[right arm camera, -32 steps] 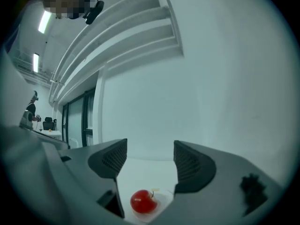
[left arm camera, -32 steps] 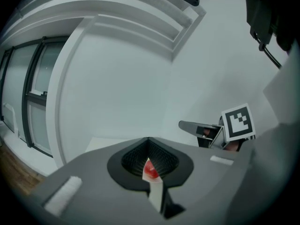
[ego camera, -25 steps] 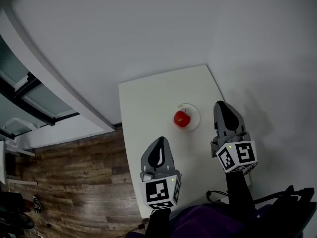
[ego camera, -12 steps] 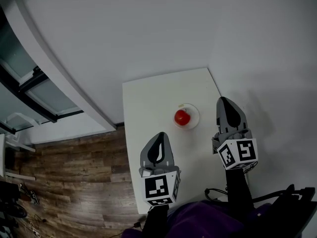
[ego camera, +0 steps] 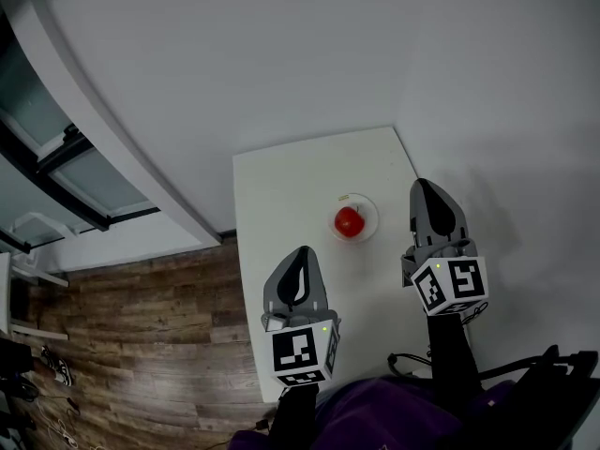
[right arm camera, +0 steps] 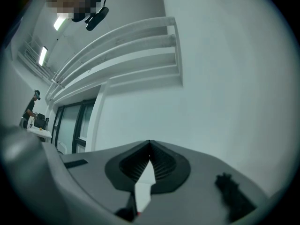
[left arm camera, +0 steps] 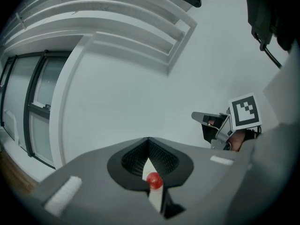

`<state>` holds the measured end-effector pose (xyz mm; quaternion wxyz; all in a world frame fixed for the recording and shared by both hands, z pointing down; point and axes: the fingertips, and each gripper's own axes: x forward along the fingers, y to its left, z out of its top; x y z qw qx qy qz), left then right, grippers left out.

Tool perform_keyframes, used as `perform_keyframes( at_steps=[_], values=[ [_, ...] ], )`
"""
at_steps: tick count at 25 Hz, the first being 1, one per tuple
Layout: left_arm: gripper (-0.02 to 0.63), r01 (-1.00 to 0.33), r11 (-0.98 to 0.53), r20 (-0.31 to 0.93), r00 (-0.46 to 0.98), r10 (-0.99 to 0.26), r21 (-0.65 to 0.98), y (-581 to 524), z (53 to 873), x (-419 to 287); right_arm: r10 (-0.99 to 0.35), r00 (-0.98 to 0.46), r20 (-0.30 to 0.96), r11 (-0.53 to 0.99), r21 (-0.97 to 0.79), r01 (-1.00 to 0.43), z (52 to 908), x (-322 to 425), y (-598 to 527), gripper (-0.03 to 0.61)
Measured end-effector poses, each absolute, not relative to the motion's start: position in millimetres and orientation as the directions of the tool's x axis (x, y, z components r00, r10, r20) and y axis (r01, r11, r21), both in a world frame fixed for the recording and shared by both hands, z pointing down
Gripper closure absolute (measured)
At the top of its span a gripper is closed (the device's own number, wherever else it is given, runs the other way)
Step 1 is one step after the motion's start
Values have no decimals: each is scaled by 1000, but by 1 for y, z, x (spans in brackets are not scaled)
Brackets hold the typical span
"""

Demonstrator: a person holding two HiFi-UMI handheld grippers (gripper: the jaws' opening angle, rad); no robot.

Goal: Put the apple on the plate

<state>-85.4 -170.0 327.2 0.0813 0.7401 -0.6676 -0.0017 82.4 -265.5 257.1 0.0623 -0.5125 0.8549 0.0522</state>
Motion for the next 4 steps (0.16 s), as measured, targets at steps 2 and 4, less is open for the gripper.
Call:
perform_keyframes(
  at_steps=[2,4],
  values=[
    [608,-988,-96,106,109,-988,124,-171,327,-87,-871,-465,-157,467,26,-884,258,81,-267,568],
    [607,-987,-96,108,109,-988,126,-172,328,-90,-873,-463,-155,465,26,-885,258,79,-268,568]
  ],
)
